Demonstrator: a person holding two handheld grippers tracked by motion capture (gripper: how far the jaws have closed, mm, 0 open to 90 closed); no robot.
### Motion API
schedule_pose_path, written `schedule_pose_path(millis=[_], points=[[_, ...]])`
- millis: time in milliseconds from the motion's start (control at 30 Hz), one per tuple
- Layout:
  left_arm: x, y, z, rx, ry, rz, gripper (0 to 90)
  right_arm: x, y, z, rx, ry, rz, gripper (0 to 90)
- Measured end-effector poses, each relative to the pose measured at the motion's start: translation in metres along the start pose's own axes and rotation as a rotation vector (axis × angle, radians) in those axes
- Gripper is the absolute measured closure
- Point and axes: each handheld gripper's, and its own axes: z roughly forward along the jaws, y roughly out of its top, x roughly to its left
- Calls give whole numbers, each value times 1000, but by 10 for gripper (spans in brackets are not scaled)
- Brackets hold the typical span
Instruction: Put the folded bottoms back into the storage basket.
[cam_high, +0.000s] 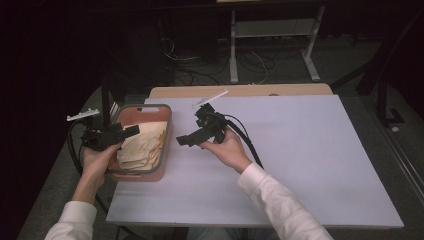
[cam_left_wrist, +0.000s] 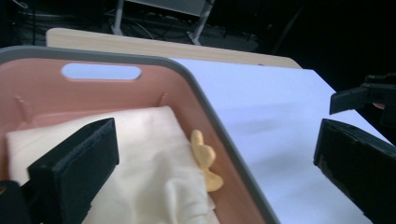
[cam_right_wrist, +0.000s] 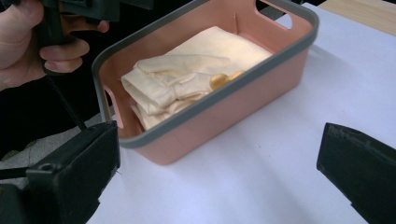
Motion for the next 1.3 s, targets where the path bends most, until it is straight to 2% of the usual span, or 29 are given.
schedule_pose_path(millis=[100, 400, 533, 1000, 1300], points=[[-8, -1, 1, -3, -7, 16, 0, -3, -7, -12, -11, -7, 2, 0], [-30, -5, 4, -14, -45, 58, 0, -5, -21, -33, -20, -19, -9, 0], [-38, -8, 4, -17, -47, 87, 0, -6, -26, -40, -25, -26, -10, 0], [-68, -21, 12, -30, -98, 136, 0, -20, -62, -69, -52, -58, 19, 0], [-86, -31, 20, -21, -122, 170, 0, -27, -84, -93, -78, -80, 33, 0]])
